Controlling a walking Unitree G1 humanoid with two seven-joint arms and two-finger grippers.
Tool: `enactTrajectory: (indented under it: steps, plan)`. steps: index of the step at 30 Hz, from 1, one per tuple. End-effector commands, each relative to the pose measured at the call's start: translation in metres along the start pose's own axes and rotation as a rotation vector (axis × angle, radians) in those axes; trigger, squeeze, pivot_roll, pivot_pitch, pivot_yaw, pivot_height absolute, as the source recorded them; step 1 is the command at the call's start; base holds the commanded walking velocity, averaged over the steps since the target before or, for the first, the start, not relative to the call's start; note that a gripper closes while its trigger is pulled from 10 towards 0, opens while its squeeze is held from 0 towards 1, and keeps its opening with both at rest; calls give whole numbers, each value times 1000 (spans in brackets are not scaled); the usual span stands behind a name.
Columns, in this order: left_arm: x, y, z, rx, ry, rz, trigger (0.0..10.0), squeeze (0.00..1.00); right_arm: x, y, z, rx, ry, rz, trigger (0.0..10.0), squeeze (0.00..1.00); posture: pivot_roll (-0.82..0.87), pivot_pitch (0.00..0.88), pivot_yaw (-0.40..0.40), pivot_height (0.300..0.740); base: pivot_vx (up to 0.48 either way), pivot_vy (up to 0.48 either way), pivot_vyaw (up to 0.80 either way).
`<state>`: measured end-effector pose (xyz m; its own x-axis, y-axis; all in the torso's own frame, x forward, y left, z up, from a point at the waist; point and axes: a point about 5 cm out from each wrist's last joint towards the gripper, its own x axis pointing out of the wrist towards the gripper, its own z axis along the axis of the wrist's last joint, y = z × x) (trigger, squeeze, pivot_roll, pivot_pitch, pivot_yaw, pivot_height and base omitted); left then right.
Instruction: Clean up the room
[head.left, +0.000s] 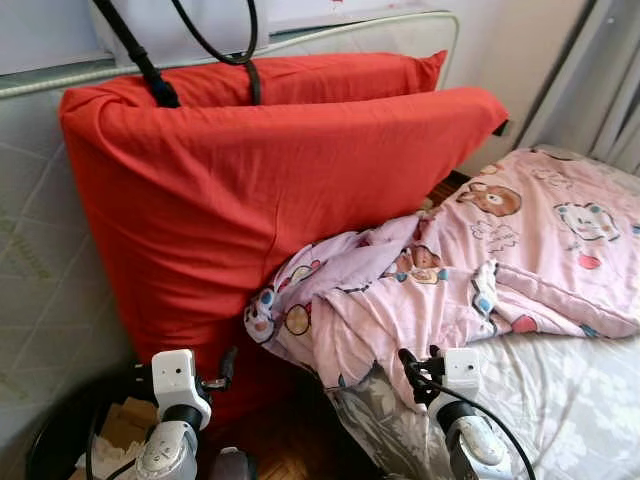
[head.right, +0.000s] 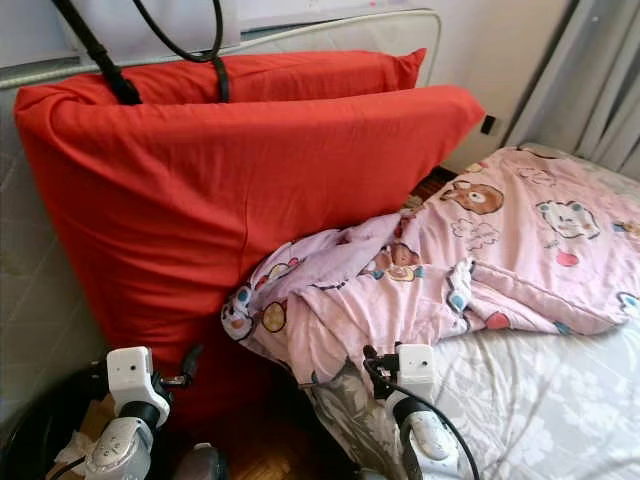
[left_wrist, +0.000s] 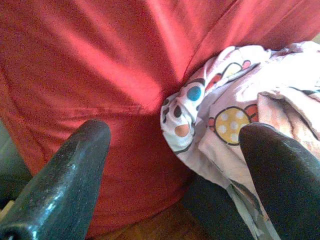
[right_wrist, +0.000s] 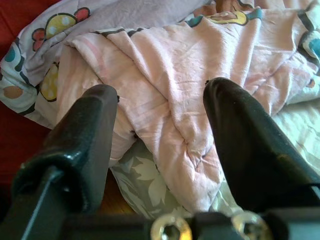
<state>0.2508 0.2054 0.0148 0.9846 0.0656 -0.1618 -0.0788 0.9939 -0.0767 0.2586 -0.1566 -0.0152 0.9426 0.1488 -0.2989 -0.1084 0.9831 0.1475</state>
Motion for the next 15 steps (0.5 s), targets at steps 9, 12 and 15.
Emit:
enactTrajectory:
  steps: [9, 12, 15]
  plan:
    - [6, 3, 9, 14, -15, -12, 10000, 0, 5, 8, 0, 11, 22, 17, 10000, 0, -7, 0, -59, 647, 116, 0, 0]
    - [7, 4, 10, 12, -18, -8, 10000, 0, 5, 8, 0, 13, 24, 22, 10000, 0, -5, 0, -58, 647, 431, 0, 0]
    - [7, 4, 11, 10, -19, -7, 10000, 0, 4, 7, -2, 12, 31, 18, 10000, 0, -4, 0, -58, 647, 430, 0, 0]
